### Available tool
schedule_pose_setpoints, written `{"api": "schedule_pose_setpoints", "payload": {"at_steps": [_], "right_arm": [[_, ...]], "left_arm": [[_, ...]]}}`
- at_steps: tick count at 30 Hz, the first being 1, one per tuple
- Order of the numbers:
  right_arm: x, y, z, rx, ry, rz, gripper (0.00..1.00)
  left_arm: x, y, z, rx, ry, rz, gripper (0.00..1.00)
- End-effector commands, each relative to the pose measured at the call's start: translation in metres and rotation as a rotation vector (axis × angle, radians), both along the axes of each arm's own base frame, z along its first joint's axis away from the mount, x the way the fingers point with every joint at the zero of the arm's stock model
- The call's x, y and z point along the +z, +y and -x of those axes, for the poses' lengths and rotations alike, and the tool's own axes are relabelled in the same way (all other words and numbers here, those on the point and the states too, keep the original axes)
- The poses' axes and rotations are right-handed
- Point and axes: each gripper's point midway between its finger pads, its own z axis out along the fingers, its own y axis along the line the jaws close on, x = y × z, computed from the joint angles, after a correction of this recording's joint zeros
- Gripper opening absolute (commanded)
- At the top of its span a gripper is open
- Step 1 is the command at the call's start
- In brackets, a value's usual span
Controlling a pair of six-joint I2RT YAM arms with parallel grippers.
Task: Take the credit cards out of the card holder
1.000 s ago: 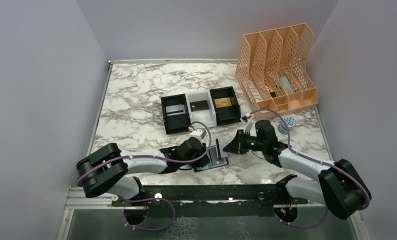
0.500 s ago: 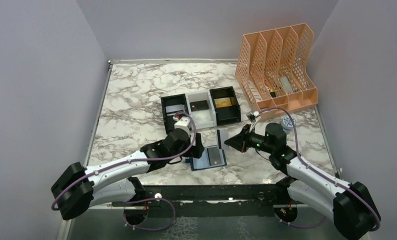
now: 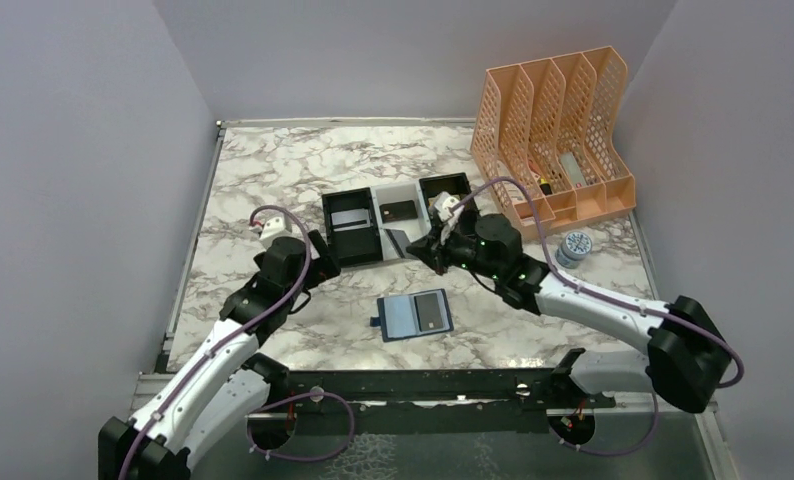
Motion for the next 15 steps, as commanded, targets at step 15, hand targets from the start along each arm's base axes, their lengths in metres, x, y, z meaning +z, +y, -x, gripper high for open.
{"api": "schedule_pose_setpoints", "payload": {"at_steps": [15], "right_arm": [[-0.014, 0.106, -0.086, 0.059, -0.385, 0.32, 0.01]], "left_arm": [[0.029, 0.035, 0.03, 0.21, -0.112, 0.148, 0.99]]}}
